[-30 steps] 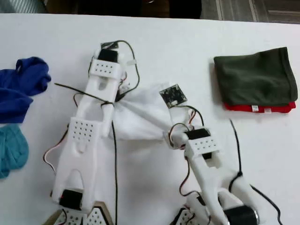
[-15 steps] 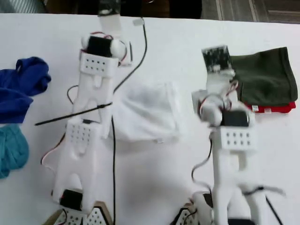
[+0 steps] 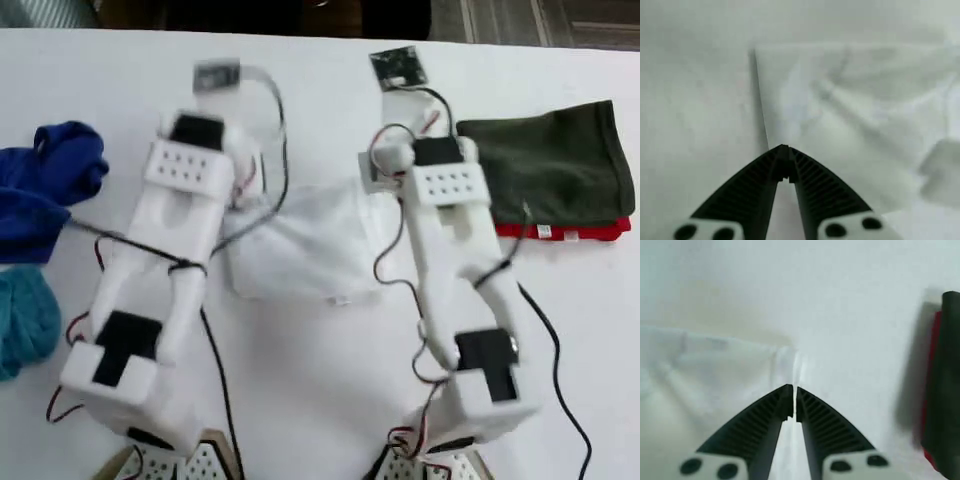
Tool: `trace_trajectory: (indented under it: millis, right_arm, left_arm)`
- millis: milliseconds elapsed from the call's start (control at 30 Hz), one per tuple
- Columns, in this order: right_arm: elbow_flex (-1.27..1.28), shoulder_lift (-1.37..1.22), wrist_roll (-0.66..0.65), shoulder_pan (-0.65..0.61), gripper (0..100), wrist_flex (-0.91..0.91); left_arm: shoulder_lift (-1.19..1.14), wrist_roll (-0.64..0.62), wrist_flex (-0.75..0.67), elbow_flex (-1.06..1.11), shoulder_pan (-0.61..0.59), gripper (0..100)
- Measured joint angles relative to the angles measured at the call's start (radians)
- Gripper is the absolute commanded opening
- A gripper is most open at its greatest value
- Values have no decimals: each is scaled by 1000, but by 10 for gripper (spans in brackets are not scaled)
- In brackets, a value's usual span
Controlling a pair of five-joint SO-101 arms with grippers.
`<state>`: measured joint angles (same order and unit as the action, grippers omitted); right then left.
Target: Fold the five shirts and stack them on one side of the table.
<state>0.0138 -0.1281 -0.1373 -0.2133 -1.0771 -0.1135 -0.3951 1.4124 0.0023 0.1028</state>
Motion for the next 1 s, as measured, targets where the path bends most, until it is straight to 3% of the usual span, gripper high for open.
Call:
trace_trajectory:
  millis: [133, 333, 700, 833, 1000]
  right_arm:
    - [-63, -124, 60, -18, 20, 0]
    - [-81, -236, 66, -63, 21, 0]
    - [-81, -353, 66, 11, 20, 0]
    - [-81, -353, 8, 21, 20, -9]
    - [-81, -269, -11, 23, 20, -71]
  left_arm:
    - [54, 0, -222, 341, 0, 25]
    - [87, 0, -322, 528, 0, 25]
    - [97, 2, -365, 609, -2, 25]
    - [97, 2, -377, 603, 0, 25]
    - [97, 2, -275, 465, 0, 25]
